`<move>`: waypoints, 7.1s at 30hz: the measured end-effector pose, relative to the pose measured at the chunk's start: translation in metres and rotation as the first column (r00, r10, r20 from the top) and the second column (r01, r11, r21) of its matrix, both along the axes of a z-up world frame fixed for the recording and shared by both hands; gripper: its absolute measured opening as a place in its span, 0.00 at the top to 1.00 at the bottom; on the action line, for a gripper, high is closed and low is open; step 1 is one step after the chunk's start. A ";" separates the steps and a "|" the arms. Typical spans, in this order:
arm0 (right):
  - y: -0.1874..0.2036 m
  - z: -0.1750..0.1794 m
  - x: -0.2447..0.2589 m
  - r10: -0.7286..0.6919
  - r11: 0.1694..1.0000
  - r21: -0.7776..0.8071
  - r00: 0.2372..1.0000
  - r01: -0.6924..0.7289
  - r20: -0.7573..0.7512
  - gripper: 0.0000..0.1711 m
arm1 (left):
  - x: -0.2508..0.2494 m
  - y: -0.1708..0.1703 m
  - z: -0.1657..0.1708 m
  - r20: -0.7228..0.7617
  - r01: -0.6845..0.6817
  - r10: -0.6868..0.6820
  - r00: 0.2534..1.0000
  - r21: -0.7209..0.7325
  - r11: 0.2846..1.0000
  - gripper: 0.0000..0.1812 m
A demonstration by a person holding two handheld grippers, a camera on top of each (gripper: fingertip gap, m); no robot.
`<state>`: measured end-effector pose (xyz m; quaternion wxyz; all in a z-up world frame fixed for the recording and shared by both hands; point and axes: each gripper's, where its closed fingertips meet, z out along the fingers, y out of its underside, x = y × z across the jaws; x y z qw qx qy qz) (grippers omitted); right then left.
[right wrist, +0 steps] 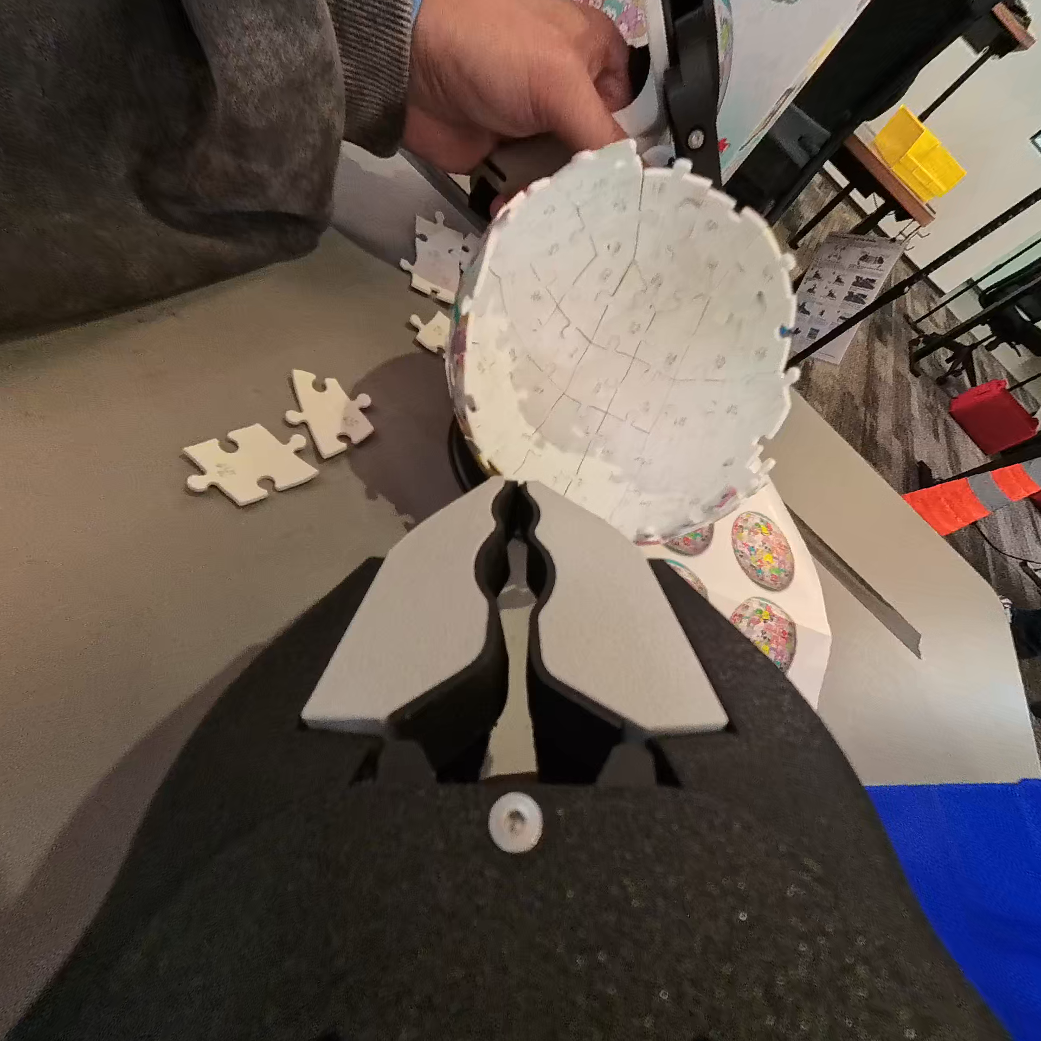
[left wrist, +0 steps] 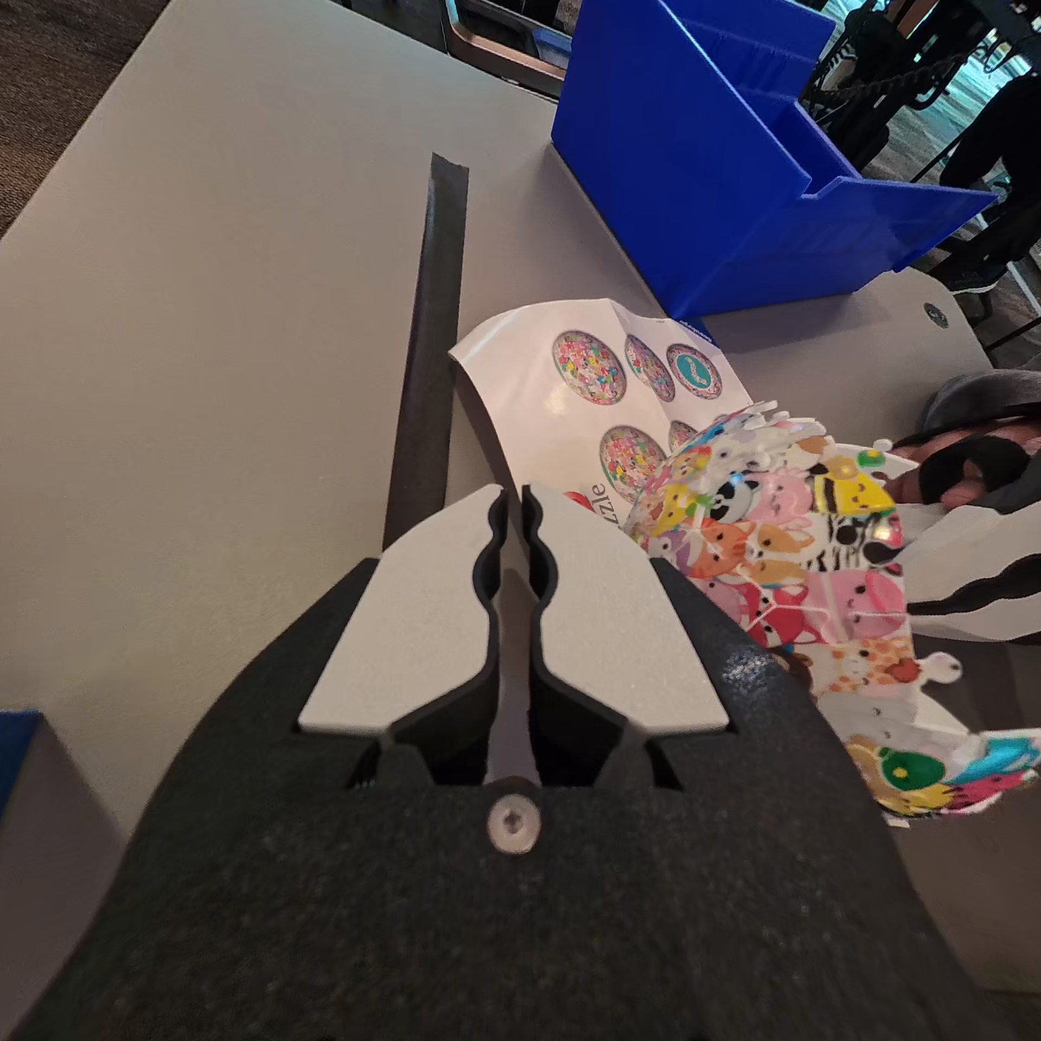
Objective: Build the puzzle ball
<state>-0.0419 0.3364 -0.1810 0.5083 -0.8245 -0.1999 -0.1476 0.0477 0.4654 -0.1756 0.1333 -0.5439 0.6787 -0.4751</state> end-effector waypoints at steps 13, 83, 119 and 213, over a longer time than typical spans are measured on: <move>-0.013 0.019 0.001 0.050 0.998 0.033 0.999 -0.051 0.021 0.95 | 0.000 -0.001 0.005 0.017 0.007 -0.007 1.000 -0.008 1.000 0.98; -0.004 0.005 0.050 0.787 0.537 -0.843 0.341 0.030 0.514 0.84 | 0.006 0.006 -0.003 0.089 0.015 -0.013 0.996 -0.013 1.000 0.98; 0.081 0.087 0.037 0.403 0.908 -0.318 0.771 -0.272 0.493 0.83 | -0.005 -0.006 0.008 0.063 0.098 -0.096 0.993 -0.039 0.994 0.98; 0.099 0.056 0.064 0.352 0.923 -0.303 0.833 -0.235 0.426 0.92 | -0.014 -0.013 0.022 0.030 0.138 -0.137 0.990 -0.014 0.990 0.99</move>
